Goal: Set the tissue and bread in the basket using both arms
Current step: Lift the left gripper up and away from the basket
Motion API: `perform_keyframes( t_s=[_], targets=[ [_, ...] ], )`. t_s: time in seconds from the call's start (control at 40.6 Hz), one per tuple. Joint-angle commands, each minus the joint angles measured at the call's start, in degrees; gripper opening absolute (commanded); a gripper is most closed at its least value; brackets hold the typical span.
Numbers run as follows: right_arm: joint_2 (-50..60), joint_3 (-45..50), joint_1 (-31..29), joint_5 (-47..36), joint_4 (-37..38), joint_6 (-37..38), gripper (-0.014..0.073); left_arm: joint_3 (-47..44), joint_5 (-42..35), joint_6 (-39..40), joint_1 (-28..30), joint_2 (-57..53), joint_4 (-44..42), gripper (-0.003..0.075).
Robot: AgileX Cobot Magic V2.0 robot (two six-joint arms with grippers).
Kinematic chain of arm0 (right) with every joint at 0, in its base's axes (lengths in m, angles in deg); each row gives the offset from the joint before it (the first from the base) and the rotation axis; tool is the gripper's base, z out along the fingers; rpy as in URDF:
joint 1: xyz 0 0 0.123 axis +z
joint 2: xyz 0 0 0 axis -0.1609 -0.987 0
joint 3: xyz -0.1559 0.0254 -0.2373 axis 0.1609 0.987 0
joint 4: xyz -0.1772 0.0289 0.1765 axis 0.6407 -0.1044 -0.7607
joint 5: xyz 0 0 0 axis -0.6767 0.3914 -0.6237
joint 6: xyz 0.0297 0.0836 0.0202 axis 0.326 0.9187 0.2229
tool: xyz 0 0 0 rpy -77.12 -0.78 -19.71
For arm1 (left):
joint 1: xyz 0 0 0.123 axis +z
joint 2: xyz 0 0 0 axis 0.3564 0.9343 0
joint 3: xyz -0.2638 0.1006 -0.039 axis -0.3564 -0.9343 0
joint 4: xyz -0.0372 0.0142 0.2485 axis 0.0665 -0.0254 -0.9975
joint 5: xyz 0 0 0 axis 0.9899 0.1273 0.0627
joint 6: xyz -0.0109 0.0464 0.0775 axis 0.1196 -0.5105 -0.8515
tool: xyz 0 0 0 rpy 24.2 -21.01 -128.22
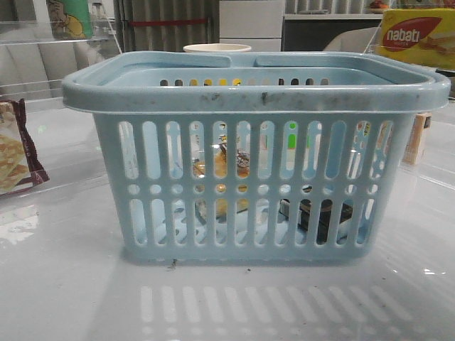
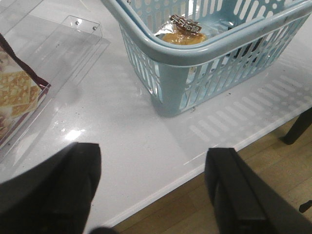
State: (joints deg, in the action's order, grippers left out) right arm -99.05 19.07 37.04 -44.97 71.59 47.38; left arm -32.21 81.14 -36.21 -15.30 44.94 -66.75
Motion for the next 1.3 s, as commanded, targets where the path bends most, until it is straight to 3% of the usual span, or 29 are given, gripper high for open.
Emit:
perform_keyframes(
  t_s=[0.0,0.074,0.172,0.467,0.517,1.279],
  targets=[
    [0.06,-1.55,0.00,-2.68,0.58,-0.37,0.0591,0.03,-6.27,0.76,-0.40,-0.34,-0.22,0.0505],
    [0.06,-1.55,0.00,-2.29,0.69,-0.37,0.0591,-0.42,-6.90,0.76,-0.40,-0.34,-0.12,0.0494],
    [0.06,-1.55,0.00,-0.42,1.59,-0.37,0.0537,-0.53,-6.98,0.76,-0.40,-0.10,-0.12,0.0419],
    [0.06,-1.55,0.00,1.41,2.30,-0.37,0.0057,-0.53,-7.74,0.76,-0.40,-0.10,-0.12,0.0128],
    [0.06,-1.55,0.00,1.41,2.30,-0.37,0.0062,-0.53,-7.74,0.76,-0.40,-0.10,-0.12,0.0086],
    [0.06,-1.55,0.00,1.86,2.30,-0.37,0.0067,-0.65,-7.80,0.76,-0.40,-0.59,0.03,0.0090]
  ],
)
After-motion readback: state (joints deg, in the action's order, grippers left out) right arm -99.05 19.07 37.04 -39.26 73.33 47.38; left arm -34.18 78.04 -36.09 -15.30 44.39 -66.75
